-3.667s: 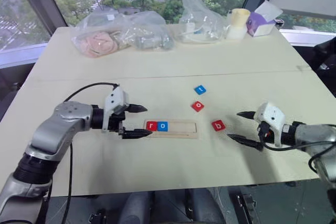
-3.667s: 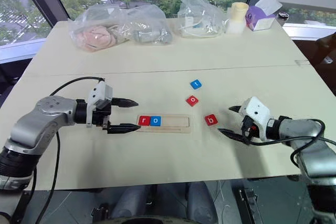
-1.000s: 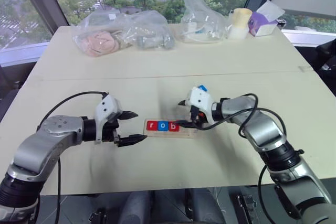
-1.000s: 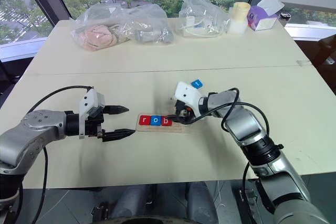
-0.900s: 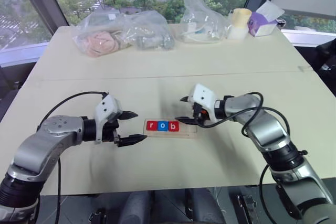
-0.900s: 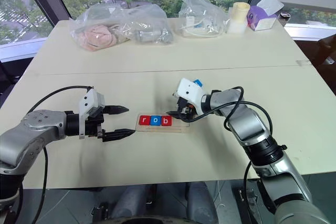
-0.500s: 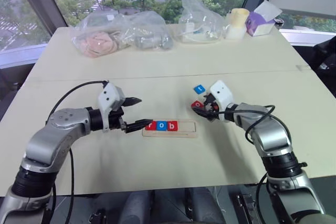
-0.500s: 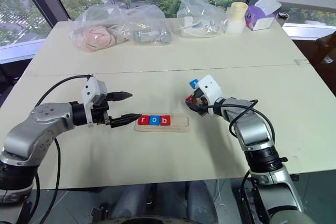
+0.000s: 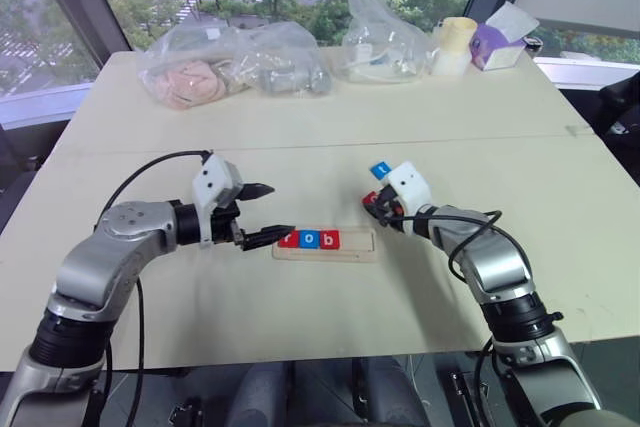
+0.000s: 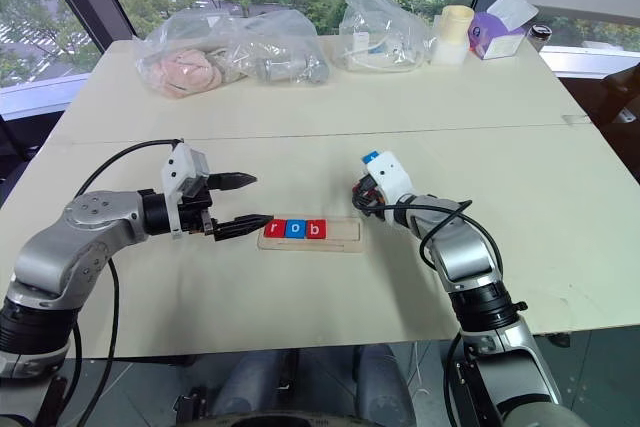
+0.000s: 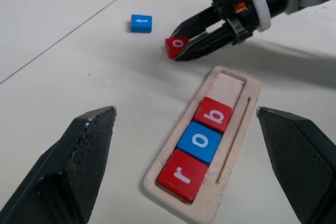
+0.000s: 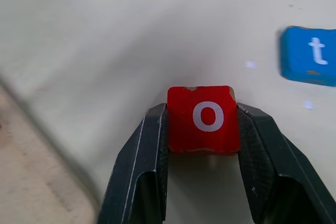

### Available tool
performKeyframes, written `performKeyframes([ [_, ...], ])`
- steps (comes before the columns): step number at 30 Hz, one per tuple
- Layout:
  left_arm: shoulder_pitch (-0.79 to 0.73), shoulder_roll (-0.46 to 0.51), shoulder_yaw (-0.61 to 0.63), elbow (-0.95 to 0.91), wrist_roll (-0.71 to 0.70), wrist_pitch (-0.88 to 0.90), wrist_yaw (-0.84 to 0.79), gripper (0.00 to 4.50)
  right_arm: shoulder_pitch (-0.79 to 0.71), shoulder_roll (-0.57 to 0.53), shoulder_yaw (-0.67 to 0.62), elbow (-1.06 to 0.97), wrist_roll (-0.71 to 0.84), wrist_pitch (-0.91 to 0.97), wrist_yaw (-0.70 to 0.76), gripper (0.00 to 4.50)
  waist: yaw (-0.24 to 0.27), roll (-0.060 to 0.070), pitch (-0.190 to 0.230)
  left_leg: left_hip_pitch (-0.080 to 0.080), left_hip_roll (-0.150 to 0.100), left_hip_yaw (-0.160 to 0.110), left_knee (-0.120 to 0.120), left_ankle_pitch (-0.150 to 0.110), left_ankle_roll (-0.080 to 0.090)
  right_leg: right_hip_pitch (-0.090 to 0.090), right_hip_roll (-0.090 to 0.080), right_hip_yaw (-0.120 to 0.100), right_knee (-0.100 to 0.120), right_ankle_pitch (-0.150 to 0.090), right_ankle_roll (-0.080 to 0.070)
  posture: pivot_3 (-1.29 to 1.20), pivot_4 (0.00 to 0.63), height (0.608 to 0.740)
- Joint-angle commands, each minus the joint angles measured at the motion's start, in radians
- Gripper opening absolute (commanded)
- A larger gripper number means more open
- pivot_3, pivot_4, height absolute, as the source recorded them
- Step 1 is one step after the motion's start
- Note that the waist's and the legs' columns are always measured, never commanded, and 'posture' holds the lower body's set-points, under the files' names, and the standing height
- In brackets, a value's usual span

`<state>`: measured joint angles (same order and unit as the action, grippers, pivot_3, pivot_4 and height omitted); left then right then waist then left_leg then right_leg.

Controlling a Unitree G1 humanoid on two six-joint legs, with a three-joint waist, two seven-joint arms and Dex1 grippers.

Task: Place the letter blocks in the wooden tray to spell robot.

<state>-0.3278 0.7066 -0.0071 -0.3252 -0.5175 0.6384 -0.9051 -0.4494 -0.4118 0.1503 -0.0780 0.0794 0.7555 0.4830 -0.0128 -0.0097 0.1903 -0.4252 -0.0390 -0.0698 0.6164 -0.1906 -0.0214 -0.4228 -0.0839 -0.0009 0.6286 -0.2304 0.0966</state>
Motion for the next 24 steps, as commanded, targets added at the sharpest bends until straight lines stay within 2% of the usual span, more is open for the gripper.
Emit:
performKeyframes([
  [1,-0.014,-0.003,-0.010,-0.030,0.004,-0.024,-0.009,4.50,-0.015,0.016,-0.083,-0.073,-0.008,0.040,-0.083,1.17,0.000,0.000,0.000,0.000,0.000,0.000,0.000,0.000,0.000,0.000,0.000,0.000,0.000,0.000,0.000,0.00,0.150,0.740],
  [5,0.010,0.029,-0.066,-0.091,0.021,-0.047,-0.070,4.50,0.034,0.125,-0.270,-0.303,0.020,0.292,-0.247,1.17,0.001,0.000,0.000,-0.001,0.000,0.000,0.000,0.000,0.000,-0.001,0.000,0.001,0.000,0.000,0.000,0.00,0.150,0.740],
  [8,0.022,0.062,-0.106,-0.092,0.046,-0.089,-0.135,4.50,0.132,0.189,-0.321,-0.543,0.039,0.541,-0.282,1.17,0.004,0.000,-0.001,-0.001,0.000,-0.003,-0.002,0.000,0.000,-0.001,0.000,0.001,0.001,0.000,0.000,0.00,0.150,0.740],
  [14,-0.042,0.022,-0.159,-0.010,0.100,-0.148,-0.151,4.50,0.210,0.252,-0.309,-0.731,0.028,0.813,-0.338,1.17,-0.001,0.002,-0.001,0.001,0.001,-0.005,-0.001,0.000,0.000,-0.001,0.001,0.000,0.000,0.000,-0.001,0.00,0.150,0.740],
  [20,-0.074,0.000,-0.222,0.064,0.178,-0.229,-0.183,4.50,0.233,0.334,-0.288,-0.747,0.012,0.859,-0.397,1.17,-0.001,0.002,-0.001,0.000,0.001,-0.005,-0.003,0.000,0.000,-0.002,0.001,0.000,0.000,-0.001,-0.002,0.00,0.150,0.740],
  [24,-0.084,-0.017,-0.224,0.100,0.192,-0.249,-0.193,4.50,0.237,0.321,-0.282,-0.727,0.035,0.859,-0.381,3.23,-0.001,0.002,-0.001,-0.001,0.001,-0.005,-0.003,0.000,0.000,-0.002,0.001,0.000,0.000,-0.001,-0.002,0.00,0.150,0.740],
])
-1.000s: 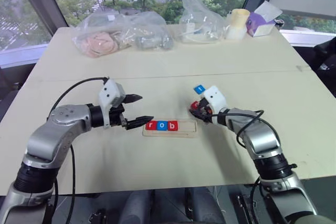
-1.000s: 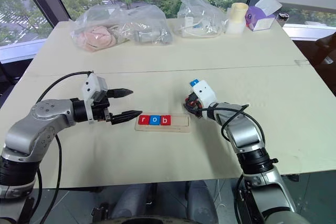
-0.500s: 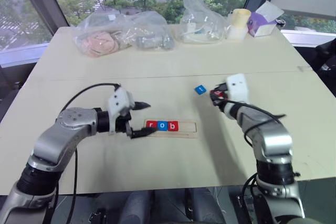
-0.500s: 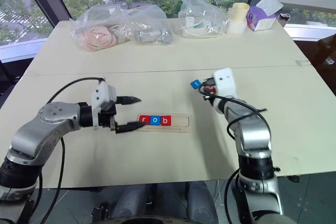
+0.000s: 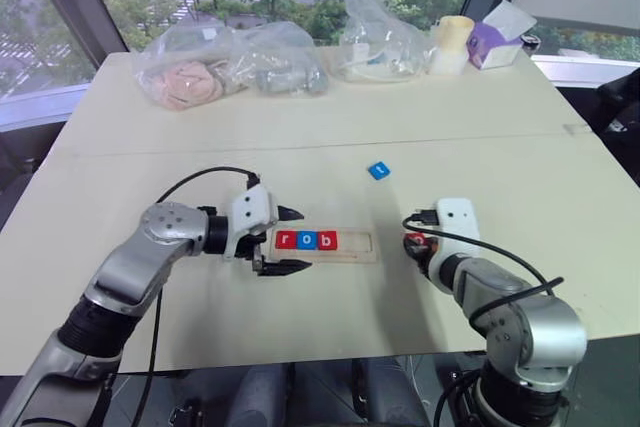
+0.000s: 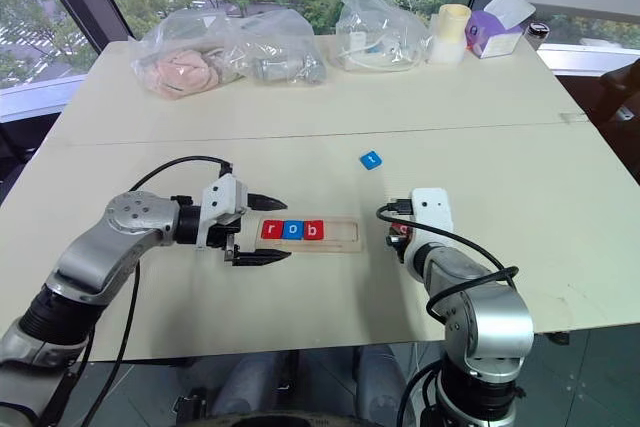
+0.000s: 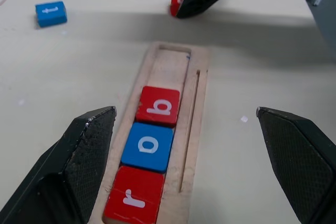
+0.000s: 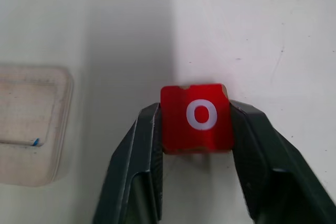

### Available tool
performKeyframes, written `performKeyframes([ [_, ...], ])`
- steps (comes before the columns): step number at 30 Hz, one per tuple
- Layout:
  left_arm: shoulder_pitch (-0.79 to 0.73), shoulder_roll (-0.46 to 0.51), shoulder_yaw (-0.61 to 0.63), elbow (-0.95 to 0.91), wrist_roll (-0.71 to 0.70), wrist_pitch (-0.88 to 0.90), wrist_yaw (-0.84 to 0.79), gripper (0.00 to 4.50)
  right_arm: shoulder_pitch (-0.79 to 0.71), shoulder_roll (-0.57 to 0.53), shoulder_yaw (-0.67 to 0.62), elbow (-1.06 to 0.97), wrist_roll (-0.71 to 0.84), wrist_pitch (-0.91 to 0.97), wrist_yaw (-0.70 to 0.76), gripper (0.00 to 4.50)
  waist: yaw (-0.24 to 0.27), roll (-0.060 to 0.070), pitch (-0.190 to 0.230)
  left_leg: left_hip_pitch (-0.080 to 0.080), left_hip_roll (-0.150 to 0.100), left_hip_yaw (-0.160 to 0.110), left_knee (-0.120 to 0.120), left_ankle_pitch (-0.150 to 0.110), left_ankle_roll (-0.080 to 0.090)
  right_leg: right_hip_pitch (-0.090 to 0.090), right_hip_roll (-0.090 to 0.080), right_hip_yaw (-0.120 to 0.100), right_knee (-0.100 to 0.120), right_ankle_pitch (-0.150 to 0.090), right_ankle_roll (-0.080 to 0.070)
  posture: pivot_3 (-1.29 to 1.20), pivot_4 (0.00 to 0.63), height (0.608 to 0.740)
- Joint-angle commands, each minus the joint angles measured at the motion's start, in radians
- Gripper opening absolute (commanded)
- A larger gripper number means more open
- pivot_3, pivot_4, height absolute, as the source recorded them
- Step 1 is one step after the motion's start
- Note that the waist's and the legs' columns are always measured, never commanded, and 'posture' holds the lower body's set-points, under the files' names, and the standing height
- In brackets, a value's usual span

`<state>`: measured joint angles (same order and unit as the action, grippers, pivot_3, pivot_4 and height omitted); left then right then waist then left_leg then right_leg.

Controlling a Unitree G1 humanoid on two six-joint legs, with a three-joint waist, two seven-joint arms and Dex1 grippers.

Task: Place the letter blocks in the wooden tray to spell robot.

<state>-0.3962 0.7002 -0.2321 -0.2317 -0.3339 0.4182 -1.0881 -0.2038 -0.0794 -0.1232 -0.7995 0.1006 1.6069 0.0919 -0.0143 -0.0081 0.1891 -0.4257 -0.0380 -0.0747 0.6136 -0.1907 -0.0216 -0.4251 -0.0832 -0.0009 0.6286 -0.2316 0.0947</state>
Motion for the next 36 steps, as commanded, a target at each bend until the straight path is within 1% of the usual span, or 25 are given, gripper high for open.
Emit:
performKeyframes([
  [1,-0.014,-0.011,0.002,0.010,0.009,-0.030,-0.012,4.50,-0.034,-0.034,-0.035,0.001,0.027,0.008,0.033,3.71,0.001,0.000,0.000,0.000,0.000,0.000,0.000,0.000,0.000,0.000,0.000,0.000,0.000,0.000,0.000,0.00,0.150,0.740],
  [2,-0.011,-0.010,0.004,0.010,0.009,-0.029,-0.017,4.50,-0.067,-0.068,-0.061,0.003,0.039,0.004,0.062,4.19,0.000,0.000,0.000,0.000,0.000,0.000,0.001,0.000,0.000,0.001,0.000,0.000,0.000,0.000,0.000,0.00,0.150,0.740],
  [4,-0.005,-0.004,0.007,0.006,0.004,-0.023,-0.030,4.50,-0.097,-0.179,-0.071,0.015,0.067,-0.073,0.130,4.19,0.002,0.000,0.000,0.000,0.000,0.000,0.002,0.000,0.000,0.001,0.000,0.000,0.000,0.000,0.000,0.00,0.150,0.740],
  [6,0.010,0.011,0.025,-0.013,-0.022,-0.004,-0.053,4.50,-0.063,-0.448,0.009,0.042,0.064,-0.451,0.362,4.19,0.003,0.002,0.001,0.000,-0.001,0.000,0.001,0.000,0.000,0.001,-0.001,-0.001,-0.001,0.000,0.000,0.00,0.150,0.740],
  [8,0.020,0.021,0.038,-0.025,-0.041,0.009,-0.066,4.50,-0.022,-0.610,0.040,0.086,0.072,-0.719,0.532,4.19,0.000,0.001,0.001,-0.001,-0.002,0.003,0.000,0.000,0.000,0.001,-0.003,-0.002,-0.004,-0.001,0.002,0.00,0.150,0.740],
  [11,0.032,0.037,0.056,-0.049,-0.068,0.036,-0.076,4.50,0.061,-0.690,-0.053,0.201,0.205,-0.878,0.768,4.19,-0.001,-0.001,0.001,-0.001,0.001,0.005,-0.001,-0.002,0.004,0.004,0.001,-0.002,-0.008,-0.001,0.003,0.00,0.150,0.740],
  [13,0.043,0.072,0.063,-0.078,-0.069,0.054,-0.087,4.50,0.091,-0.754,-0.044,0.345,0.211,-1.018,0.905,4.19,0.000,-0.001,0.001,-0.001,0.002,0.005,-0.001,-0.003,0.005,0.004,0.002,-0.002,-0.008,-0.001,0.003,0.00,0.150,0.740],
  [14,0.048,0.087,0.063,-0.088,-0.062,0.053,-0.090,4.50,0.094,-0.774,-0.030,0.401,0.207,-1.069,0.945,4.19,-0.001,-0.001,0.001,-0.001,0.002,0.006,0.000,-0.003,0.005,0.004,0.001,-0.002,-0.008,-0.001,0.003,0.00,0.150,0.740],
  [16,0.052,0.097,0.098,-0.125,-0.110,0.094,-0.076,4.50,0.090,-0.805,0.022,0.516,0.188,-1.184,1.030,4.19,-0.001,-0.001,0.001,0.000,0.002,0.009,0.002,-0.003,0.005,0.005,0.001,0.000,-0.008,0.000,0.002,0.00,0.150,0.740],
  [18,0.055,0.102,0.139,-0.158,-0.163,0.142,-0.063,4.50,0.071,-0.815,0.063,0.610,0.163,-1.284,1.079,4.19,0.000,-0.002,0.002,0.000,0.002,0.009,0.004,-0.003,0.005,0.006,0.001,0.000,-0.008,0.001,0.002,0.00,0.150,0.740],
  [20,0.060,0.112,0.158,-0.178,-0.186,0.170,-0.060,4.50,0.044,-0.810,0.083,0.672,0.155,-1.334,1.102,4.19,0.000,-0.002,0.002,0.002,0.003,0.009,0.005,-0.003,0.005,0.008,0.001,0.000,-0.008,0.000,0.003,0.00,0.150,0.740],
  [24,0.095,0.136,0.135,-0.181,-0.128,0.141,-0.048,4.50,-0.059,-0.761,0.138,0.863,0.132,-1.456,1.136,4.19,-0.003,-0.002,0.002,0.003,0.004,0.011,0.004,-0.003,0.005,0.008,0.000,0.001,-0.008,0.001,0.001,0.00,0.150,0.740],
  [29,0.103,0.117,0.147,-0.202,-0.140,0.165,-0.007,4.50,-0.149,-0.730,0.225,1.074,0.039,-1.621,1.170,4.19,0.006,-0.002,0.002,0.002,0.003,0.010,0.003,-0.003,0.005,0.008,0.000,0.001,-0.009,0.001,0.001,0.00,0.150,0.740],
  [30,0.108,0.119,0.149,-0.207,-0.140,0.167,-0.003,4.50,-0.160,-0.726,0.233,1.095,0.041,-1.640,1.190,3.96,0.003,-0.002,0.002,0.002,0.003,0.010,0.004,-0.003,0.005,0.008,0.000,0.001,-0.009,0.001,0.001,0.00,0.150,0.740],
  [31,0.114,0.123,0.149,-0.211,-0.140,0.168,0.000,4.50,-0.166,-0.725,0.240,1.106,0.042,-1.654,1.208,3.62,0.003,-0.002,0.002,0.002,0.003,0.011,0.004,-0.003,0.005,0.009,0.000,0.001,-0.009,0.002,0.001,0.00,0.150,0.740],
  [32,0.119,0.126,0.151,-0.214,-0.139,0.169,0.002,4.50,-0.170,-0.725,0.243,1.112,0.044,-1.662,1.218,3.42,0.003,-0.002,0.002,0.003,0.003,0.011,0.004,-0.003,0.005,0.009,0.000,0.001,-0.009,0.002,0.002,0.00,0.150,0.740],
  [33,0.123,0.130,0.155,-0.216,-0.140,0.170,0.006,4.50,-0.170,-0.726,0.246,1.111,0.047,-1.665,1.228,3.00,0.003,-0.002,0.002,0.003,0.003,0.011,0.004,-0.003,0.005,0.009,0.000,0.001,-0.009,0.002,0.002,0.00,0.150,0.740],
  [35,0.131,0.139,0.164,-0.215,-0.140,0.169,0.009,4.50,-0.168,-0.727,0.246,1.096,0.054,-1.658,1.234,1.80,0.003,-0.002,0.002,0.007,0.003,0.011,0.004,-0.003,0.005,0.012,0.000,0.001,-0.009,0.002,0.002,0.00,0.150,0.740],
  [36,0.135,0.144,0.169,-0.212,-0.139,0.167,0.010,4.50,-0.167,-0.728,0.244,1.083,0.058,-1.647,1.234,1.35,0.003,-0.002,0.002,0.008,0.003,0.011,0.004,-0.003,0.005,0.013,0.000,0.001,-0.009,0.002,0.002,0.00,0.150,0.740],
])
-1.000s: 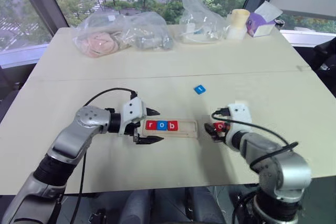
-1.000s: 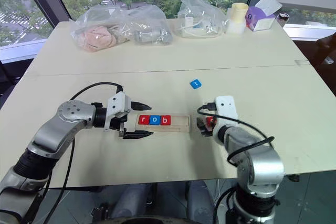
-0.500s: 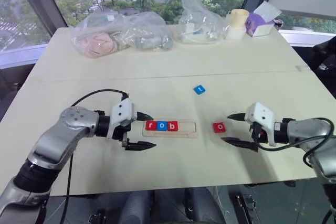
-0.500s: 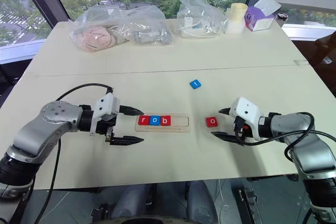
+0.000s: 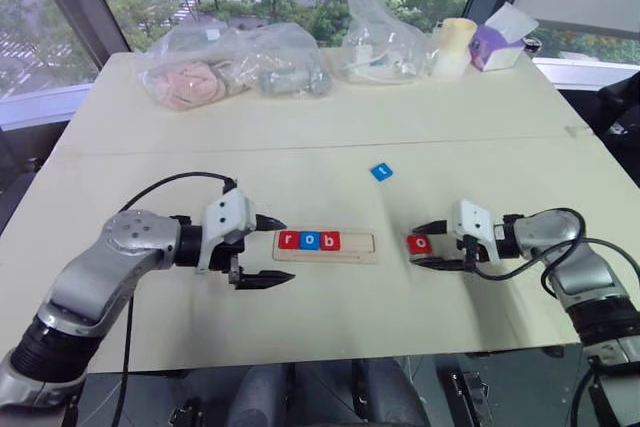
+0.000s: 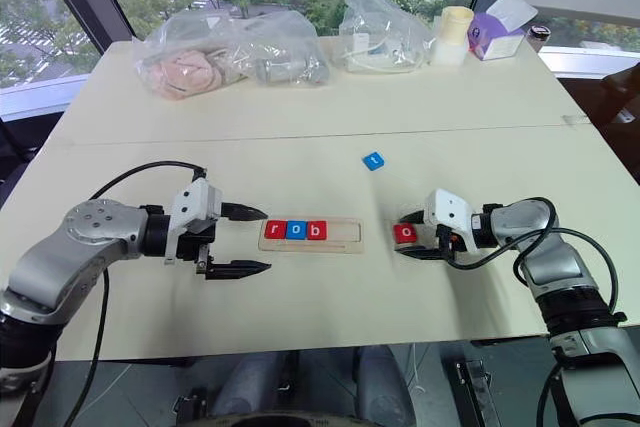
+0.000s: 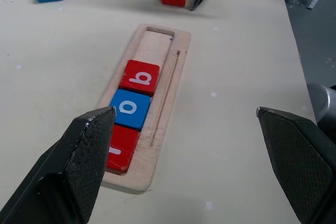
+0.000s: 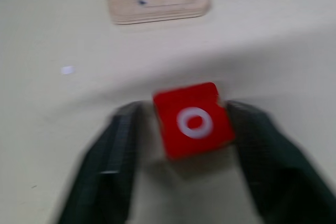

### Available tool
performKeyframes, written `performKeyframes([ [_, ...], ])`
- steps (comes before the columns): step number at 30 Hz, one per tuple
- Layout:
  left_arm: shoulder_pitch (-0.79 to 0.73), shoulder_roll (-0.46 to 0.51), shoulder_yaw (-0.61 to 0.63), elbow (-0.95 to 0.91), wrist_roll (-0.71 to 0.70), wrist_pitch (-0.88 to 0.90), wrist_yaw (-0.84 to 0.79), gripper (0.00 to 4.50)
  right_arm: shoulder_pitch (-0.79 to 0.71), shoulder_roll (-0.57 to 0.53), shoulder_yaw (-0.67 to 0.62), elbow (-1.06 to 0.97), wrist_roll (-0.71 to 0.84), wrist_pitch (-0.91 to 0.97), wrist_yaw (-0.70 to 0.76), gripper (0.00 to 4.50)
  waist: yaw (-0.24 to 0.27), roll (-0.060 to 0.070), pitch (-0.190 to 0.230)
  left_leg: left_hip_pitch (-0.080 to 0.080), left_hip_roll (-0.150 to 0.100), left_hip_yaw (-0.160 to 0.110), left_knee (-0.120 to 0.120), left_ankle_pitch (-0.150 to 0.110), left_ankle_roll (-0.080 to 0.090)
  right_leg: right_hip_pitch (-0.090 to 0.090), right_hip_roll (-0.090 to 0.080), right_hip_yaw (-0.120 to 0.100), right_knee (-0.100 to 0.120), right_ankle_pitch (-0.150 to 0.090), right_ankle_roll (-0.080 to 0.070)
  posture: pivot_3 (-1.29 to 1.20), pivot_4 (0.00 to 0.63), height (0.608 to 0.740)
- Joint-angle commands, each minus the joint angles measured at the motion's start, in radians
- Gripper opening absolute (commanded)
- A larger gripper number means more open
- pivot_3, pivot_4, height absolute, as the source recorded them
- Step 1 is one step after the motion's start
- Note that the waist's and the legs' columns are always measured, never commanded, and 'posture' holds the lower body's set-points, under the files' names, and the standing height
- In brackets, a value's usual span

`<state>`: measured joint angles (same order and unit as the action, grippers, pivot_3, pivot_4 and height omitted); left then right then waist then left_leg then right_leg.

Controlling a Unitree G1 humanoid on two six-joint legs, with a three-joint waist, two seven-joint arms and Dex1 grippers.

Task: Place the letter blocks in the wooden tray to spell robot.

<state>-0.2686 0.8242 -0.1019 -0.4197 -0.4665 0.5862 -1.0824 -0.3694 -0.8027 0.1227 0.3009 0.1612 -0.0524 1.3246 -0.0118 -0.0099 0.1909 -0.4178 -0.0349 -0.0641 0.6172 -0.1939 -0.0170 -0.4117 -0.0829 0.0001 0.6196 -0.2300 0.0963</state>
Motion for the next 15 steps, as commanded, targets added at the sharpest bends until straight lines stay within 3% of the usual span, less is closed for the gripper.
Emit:
performKeyframes([
  [1,0.010,0.024,0.042,-0.021,-0.006,-0.004,0.005,4.50,-0.001,-0.005,-0.006,-0.030,0.001,0.022,-0.003,1.17,0.000,0.000,0.000,0.001,0.000,0.000,0.000,0.000,0.000,0.001,0.000,0.000,0.000,0.000,0.000,0.00,0.150,0.740],
  [7,0.011,0.035,0.055,0.004,-0.004,-0.016,0.007,4.50,-0.056,0.073,-0.035,-0.335,0.172,0.407,-0.105,1.18,-0.004,0.000,0.000,0.002,0.000,-0.003,-0.002,0.000,0.000,0.000,-0.001,0.002,0.000,0.000,0.000,0.00,0.150,0.740],
  [11,0.013,0.030,0.041,0.007,-0.004,-0.017,0.003,4.50,-0.096,0.140,0.018,-0.451,0.160,0.517,-0.187,1.18,0.001,0.000,0.000,0.002,0.000,-0.003,-0.003,0.000,0.000,-0.001,0.000,0.002,0.000,0.000,0.000,0.00,0.150,0.740],
  [15,0.000,0.017,0.032,0.024,0.003,-0.021,0.008,4.50,-0.113,0.167,0.103,-0.461,0.101,0.496,-0.197,1.18,0.007,0.000,0.000,0.001,-0.001,-0.004,-0.003,0.000,0.000,0.000,-0.002,0.001,-0.003,0.000,0.000,0.00,0.150,0.740],
])
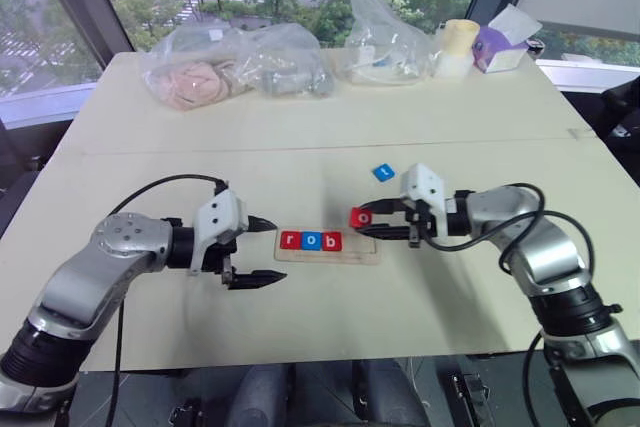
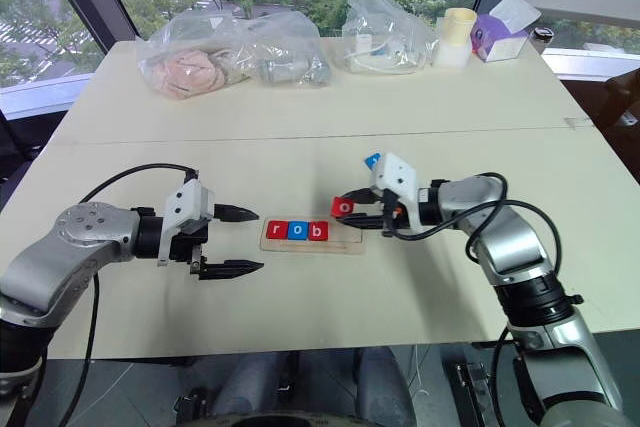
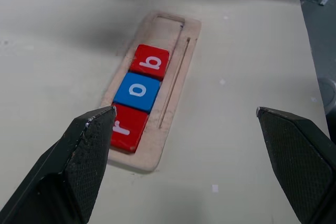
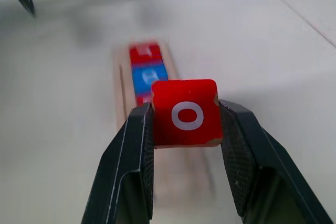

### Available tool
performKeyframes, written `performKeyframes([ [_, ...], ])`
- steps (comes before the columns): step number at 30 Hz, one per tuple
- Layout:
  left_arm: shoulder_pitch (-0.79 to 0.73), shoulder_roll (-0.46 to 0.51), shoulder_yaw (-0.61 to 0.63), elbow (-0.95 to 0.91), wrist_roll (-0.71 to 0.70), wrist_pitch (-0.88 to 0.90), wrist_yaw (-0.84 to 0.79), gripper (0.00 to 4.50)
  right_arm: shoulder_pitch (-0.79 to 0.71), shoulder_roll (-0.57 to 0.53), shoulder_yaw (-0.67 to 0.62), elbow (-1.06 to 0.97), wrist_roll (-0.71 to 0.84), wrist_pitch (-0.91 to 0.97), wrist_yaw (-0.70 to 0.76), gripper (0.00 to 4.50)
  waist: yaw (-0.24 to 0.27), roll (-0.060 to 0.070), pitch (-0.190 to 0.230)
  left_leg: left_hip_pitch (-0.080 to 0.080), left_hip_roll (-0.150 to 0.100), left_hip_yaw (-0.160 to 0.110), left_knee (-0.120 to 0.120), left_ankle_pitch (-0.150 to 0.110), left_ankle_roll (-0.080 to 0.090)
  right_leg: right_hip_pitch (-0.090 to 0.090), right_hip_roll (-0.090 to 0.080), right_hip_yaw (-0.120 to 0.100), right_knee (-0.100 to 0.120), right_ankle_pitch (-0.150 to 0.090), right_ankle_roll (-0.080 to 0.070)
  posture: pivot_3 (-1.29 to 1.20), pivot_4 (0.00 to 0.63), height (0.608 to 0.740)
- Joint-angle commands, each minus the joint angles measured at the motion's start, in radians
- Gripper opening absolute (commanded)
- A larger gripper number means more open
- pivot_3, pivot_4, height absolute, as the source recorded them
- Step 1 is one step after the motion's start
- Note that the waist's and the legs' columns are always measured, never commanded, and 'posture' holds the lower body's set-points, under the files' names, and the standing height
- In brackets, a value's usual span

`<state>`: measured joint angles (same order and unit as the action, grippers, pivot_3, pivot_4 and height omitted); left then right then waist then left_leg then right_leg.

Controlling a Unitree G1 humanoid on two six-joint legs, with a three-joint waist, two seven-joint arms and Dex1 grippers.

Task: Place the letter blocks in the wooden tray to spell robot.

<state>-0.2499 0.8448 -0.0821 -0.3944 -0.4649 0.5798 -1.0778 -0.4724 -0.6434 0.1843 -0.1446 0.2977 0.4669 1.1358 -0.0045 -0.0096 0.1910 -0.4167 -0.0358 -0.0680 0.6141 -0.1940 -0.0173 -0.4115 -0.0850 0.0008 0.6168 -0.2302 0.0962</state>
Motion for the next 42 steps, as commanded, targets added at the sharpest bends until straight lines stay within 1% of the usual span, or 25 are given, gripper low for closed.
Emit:
performKeyframes([
  [1,-0.021,-0.005,0.012,0.000,0.001,-0.014,0.004,4.50,-0.012,0.008,0.056,-0.005,-0.049,-0.038,-0.008,1.18,-0.001,0.000,0.000,0.000,-0.001,0.000,0.000,0.000,0.000,0.000,-0.001,0.000,0.000,0.000,0.000,0.00,0.150,0.740],
  [8,-0.016,-0.019,0.023,-0.028,-0.024,0.020,0.028,4.50,-0.023,0.020,0.116,0.097,-0.124,-0.134,-0.005,1.18,-0.007,0.000,0.000,-0.002,-0.002,0.001,0.000,0.000,0.000,-0.001,-0.002,0.000,-0.001,0.000,0.000,0.00,0.150,0.740],
  [13,-0.007,-0.023,0.023,-0.042,-0.027,0.029,0.040,4.50,-0.024,0.031,0.111,0.134,-0.127,-0.153,0.003,1.18,-0.009,0.000,0.000,-0.002,-0.001,0.001,0.000,0.000,0.000,-0.001,-0.001,0.000,0.000,0.000,0.001,0.00,0.150,0.740],
  [18,-0.003,-0.048,0.024,-0.054,-0.045,0.042,0.063,4.50,-0.024,0.040,0.105,0.154,-0.125,-0.169,0.010,1.18,-0.008,0.000,0.000,-0.002,-0.001,0.002,0.000,0.000,0.000,-0.001,-0.001,0.000,0.000,0.000,0.001,0.00,0.150,0.740],
  [20,-0.001,-0.048,0.022,-0.059,-0.045,0.045,0.067,4.50,-0.027,0.042,0.105,0.161,-0.131,-0.182,0.007,2.23,-0.007,0.000,0.000,-0.002,-0.001,0.002,0.000,0.000,0.000,-0.001,-0.001,0.000,0.000,0.000,0.001,0.00,0.150,0.740],
  [21,-0.001,-0.047,0.022,-0.059,-0.044,0.046,0.068,4.50,-0.028,0.044,0.103,0.162,-0.137,-0.190,-0.001,2.58,-0.007,0.000,0.000,-0.002,-0.001,0.002,0.000,0.000,0.000,-0.001,-0.001,0.000,0.000,0.000,0.001,0.00,0.150,0.740],
  [23,-0.002,-0.046,0.023,-0.057,-0.042,0.046,0.068,4.50,-0.031,0.042,0.098,0.156,-0.139,-0.204,-0.005,3.59,-0.007,0.000,0.000,-0.002,-0.001,0.002,0.000,0.000,0.000,-0.001,-0.001,0.000,0.000,0.000,0.001,0.00,0.150,0.740],
  [32,-0.008,-0.048,0.020,-0.042,-0.030,0.033,0.070,4.50,-0.030,0.023,0.055,0.118,-0.140,-0.224,-0.037,3.59,-0.007,0.000,0.000,-0.002,-0.001,0.004,0.000,0.000,0.000,-0.001,-0.001,0.000,0.000,0.000,0.001,0.00,0.150,0.740],
  [37,-0.014,-0.053,0.010,-0.036,-0.025,0.027,0.071,4.50,0.021,0.001,0.086,0.080,-0.172,-0.266,-0.020,3.59,-0.006,0.000,0.000,-0.002,-0.001,0.004,0.000,0.000,0.000,-0.001,-0.001,0.000,0.000,0.000,0.001,0.00,0.150,0.740],
  [42,-0.015,-0.052,0.008,-0.033,-0.024,0.023,0.071,4.50,0.032,0.006,0.098,0.101,-0.203,-0.302,-0.030,3.59,-0.009,0.000,0.000,-0.002,-0.001,0.005,0.000,0.000,0.000,-0.001,-0.001,0.000,0.000,0.000,0.001,0.00,0.150,0.740],
])
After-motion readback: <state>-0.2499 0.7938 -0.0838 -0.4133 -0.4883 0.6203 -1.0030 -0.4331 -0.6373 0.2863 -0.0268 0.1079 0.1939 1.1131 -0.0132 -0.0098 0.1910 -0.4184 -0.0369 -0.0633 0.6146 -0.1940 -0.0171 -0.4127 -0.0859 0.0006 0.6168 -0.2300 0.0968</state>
